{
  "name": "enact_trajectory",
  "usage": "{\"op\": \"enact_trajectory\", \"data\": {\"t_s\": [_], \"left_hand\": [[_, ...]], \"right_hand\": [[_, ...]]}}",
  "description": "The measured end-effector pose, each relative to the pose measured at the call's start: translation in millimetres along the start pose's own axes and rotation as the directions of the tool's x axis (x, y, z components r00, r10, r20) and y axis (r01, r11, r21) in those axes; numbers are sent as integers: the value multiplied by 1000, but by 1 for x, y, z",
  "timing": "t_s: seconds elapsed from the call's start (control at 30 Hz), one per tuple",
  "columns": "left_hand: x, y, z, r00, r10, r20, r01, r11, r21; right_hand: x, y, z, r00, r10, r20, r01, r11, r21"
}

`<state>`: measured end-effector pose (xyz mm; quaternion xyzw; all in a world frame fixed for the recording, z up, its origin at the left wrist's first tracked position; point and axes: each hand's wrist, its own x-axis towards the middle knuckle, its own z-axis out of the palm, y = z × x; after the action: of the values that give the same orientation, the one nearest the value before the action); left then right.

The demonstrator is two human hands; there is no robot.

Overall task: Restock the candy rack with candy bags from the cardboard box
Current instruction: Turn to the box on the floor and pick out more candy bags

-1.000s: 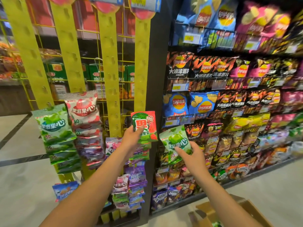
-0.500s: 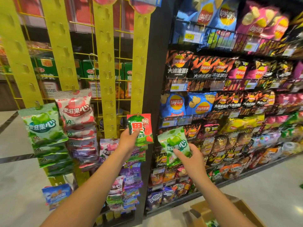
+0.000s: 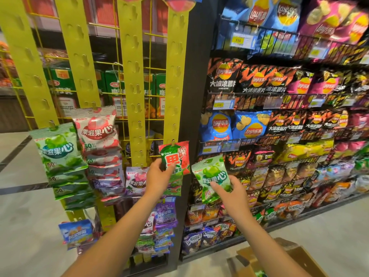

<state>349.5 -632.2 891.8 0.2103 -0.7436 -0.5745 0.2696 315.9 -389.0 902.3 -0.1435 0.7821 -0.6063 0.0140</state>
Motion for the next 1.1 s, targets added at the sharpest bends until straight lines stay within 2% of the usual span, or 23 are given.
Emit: {"op": "enact_trajectory", "data": {"t_s": [0.1, 0.23, 0.4, 0.47, 0.6, 0.93, 1.1], "left_hand": [[-3, -1, -1, 997, 10, -71, -5, 998, 66], [-4, -2, -5, 992, 2, -124, 5, 998, 55], [0, -7, -13, 975, 122, -188, -48, 933, 357], [3, -6, -16, 970, 138, -202, -43, 910, 413], [5, -4, -18, 987, 98, -128, -53, 946, 321], [8, -2, -20, 998, 47, -45, -38, 982, 187], [-1, -3, -28, 995, 100, -30, -92, 976, 198]], "right_hand": [[0, 0, 4, 1000, -1, 10, 1, 1000, 0], [0, 1, 8, 1000, -2, 28, 2, 1000, 14], [-1, 3, 10, 1000, -9, 26, 9, 1000, 14], [-1, 3, 10, 1000, -5, 30, 4, 1000, 15], [-3, 1, 12, 999, -7, 32, 6, 1000, 15], [6, -2, 26, 999, 34, -8, -34, 999, 23], [6, -10, 30, 1000, 14, 6, -15, 998, 57]]}}
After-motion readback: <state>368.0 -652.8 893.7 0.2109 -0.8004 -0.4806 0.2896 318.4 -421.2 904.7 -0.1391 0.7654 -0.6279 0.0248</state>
